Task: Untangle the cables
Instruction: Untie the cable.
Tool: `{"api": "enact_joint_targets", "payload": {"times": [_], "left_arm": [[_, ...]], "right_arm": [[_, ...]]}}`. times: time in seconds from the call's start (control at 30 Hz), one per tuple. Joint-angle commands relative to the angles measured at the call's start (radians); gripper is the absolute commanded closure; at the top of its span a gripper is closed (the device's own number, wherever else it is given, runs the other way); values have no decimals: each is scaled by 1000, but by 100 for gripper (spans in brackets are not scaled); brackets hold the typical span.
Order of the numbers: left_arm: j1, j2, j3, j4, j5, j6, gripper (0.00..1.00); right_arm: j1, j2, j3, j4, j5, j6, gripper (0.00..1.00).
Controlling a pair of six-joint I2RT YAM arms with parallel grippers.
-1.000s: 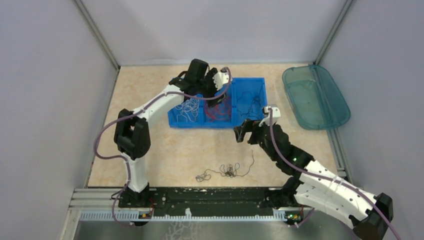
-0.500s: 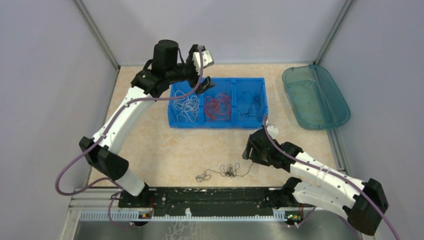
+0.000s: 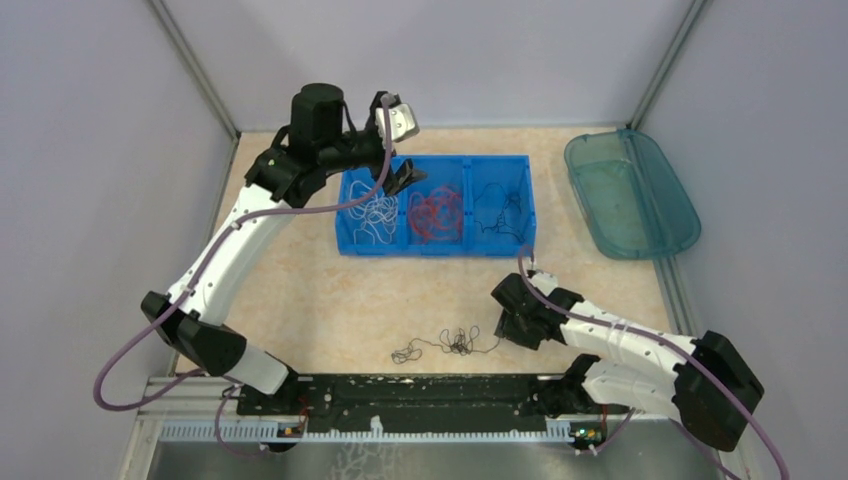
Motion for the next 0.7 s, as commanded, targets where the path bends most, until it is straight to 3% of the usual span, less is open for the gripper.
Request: {"api": "enact_joint_targets", "payload": {"times": [0.0,0.23,0.33,0.5,0.67], "left_arm": [[-4,-42,-7,5,4,1,1],[-5,-62,-26,13,2,4,1],[-7,-76,-53,13,18,-28,1],[-7,-179,-226,75,121,-135,1],[-6,-351,-470,197,292,-245,1]], "right_arm": [[19,34,-12,82,-9,27,56],[26,114,-3,194,-14,38,72],[25,87,-8,240,6,46,100],[2,-20,67,518,-33,-187,100],[2,-20,276,628,-103,-411,100]]}}
